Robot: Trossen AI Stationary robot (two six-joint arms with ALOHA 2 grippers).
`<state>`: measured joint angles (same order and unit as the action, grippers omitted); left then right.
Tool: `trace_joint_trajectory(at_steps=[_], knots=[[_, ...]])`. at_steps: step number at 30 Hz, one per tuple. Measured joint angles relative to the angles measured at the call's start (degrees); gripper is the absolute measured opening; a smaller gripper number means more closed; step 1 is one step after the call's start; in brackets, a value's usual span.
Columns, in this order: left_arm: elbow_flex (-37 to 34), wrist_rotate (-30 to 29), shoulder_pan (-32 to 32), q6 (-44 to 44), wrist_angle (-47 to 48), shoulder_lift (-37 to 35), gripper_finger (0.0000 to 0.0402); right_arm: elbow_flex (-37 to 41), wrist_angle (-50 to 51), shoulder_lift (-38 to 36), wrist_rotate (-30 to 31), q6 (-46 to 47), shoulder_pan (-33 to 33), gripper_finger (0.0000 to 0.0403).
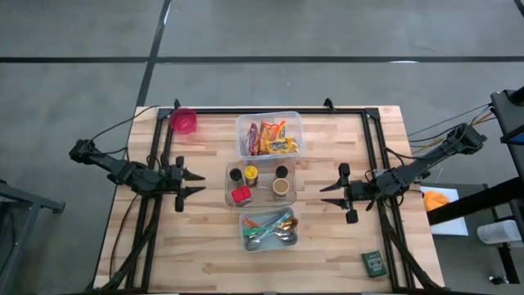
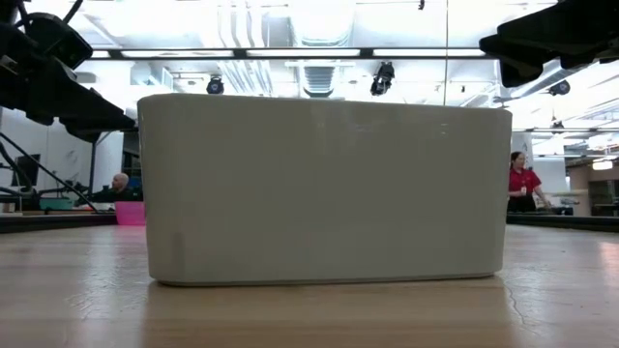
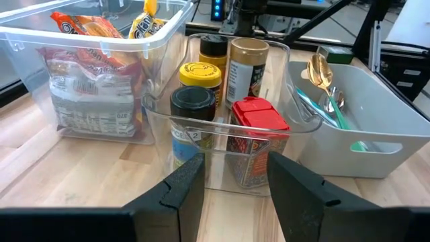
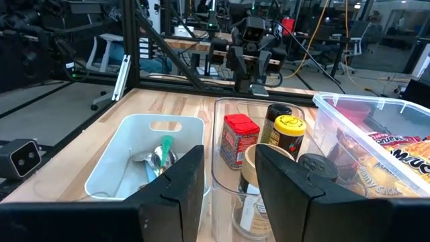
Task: Pick & Place Food Item
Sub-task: Put the green spice can into the transparent bin
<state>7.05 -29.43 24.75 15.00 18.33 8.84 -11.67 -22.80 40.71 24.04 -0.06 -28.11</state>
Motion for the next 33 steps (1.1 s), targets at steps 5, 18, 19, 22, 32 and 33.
trace_joint_trajectory(at_steps=[5, 18, 19, 22, 32, 33], knots=[[0.0, 0.0, 0.0, 0.0, 0.0, 0.0, 0.0164, 0.0, 0.0, 0.0, 0.0, 0.0, 0.0, 0.0130], [0.0, 0.0, 0.0, 0.0, 0.1, 0.0, 0.0164, 0.0, -7.7, 0.0, 0.6, 30.7, 0.0, 0.0130], [0.0, 0.0, 0.0, 0.0, 0.1, 0.0, 0.0164, 0.0, -8.1, 0.0, 2.5, 33.7, 0.0, 0.0130], [0.0, 0.0, 0.0, 0.0, 0.1, 0.0, 0.0164, 0.0, -9.1, 0.0, 8.0, 41.5, 0.1, 0.0130], [0.0, 0.0, 0.0, 0.0, 0.1, 0.0, 0.0164, 0.0, -9.2, 0.0, 8.8, 51.3, 0.0, 0.0130], [0.0, 0.0, 0.0, 0.0, 0.1, 0.0, 0.0164, 0.0, -9.6, 0.0, 8.9, 52.1, 0.0, 0.0130]])
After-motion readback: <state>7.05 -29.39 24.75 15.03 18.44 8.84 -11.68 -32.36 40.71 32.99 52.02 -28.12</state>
